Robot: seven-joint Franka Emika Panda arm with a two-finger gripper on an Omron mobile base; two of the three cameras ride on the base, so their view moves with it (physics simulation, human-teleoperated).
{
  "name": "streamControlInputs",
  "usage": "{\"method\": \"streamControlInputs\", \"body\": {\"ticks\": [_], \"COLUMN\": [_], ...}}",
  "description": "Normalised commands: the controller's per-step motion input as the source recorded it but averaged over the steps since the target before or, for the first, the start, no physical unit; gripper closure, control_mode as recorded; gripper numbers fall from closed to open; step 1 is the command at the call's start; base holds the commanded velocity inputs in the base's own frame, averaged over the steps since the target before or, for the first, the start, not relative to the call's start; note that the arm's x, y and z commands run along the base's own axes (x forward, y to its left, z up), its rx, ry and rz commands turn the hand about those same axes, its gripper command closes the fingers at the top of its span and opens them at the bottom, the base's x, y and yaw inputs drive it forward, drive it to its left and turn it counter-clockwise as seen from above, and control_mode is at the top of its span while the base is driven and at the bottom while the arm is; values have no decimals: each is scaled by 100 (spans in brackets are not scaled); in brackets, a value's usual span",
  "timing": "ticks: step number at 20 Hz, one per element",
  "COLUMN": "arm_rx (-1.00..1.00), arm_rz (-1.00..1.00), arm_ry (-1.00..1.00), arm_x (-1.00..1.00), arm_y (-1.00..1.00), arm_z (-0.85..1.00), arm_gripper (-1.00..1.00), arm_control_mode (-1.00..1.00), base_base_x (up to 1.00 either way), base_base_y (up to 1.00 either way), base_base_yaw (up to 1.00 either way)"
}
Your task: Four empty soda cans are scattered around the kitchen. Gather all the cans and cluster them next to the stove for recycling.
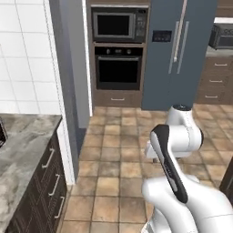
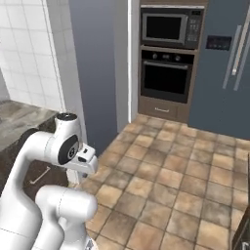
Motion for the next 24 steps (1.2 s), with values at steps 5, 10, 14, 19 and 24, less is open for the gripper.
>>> {"method": "streamControlInputs", "body": {"ticks": [5,10,14,19,24], "arm_rx": [0,0,0,0,0], "arm_rz": [0,0,0,0,0], "arm_ry": [0,0,0,0,0], "arm_x": [0,0,0,0,0], "arm_y": [0,0,0,0,0], "arm_z": [0,0,0,0,0], "arm_gripper": [-100,-100,-100,-100,-100], "arm_control_mode": [100,100,100,100,100], "base_base_x": [100,100,100,100,74], "base_base_y": [-65,-40,-25,-36,-17], "base_base_yaw": [2,-5,-5,-23,-66]}}
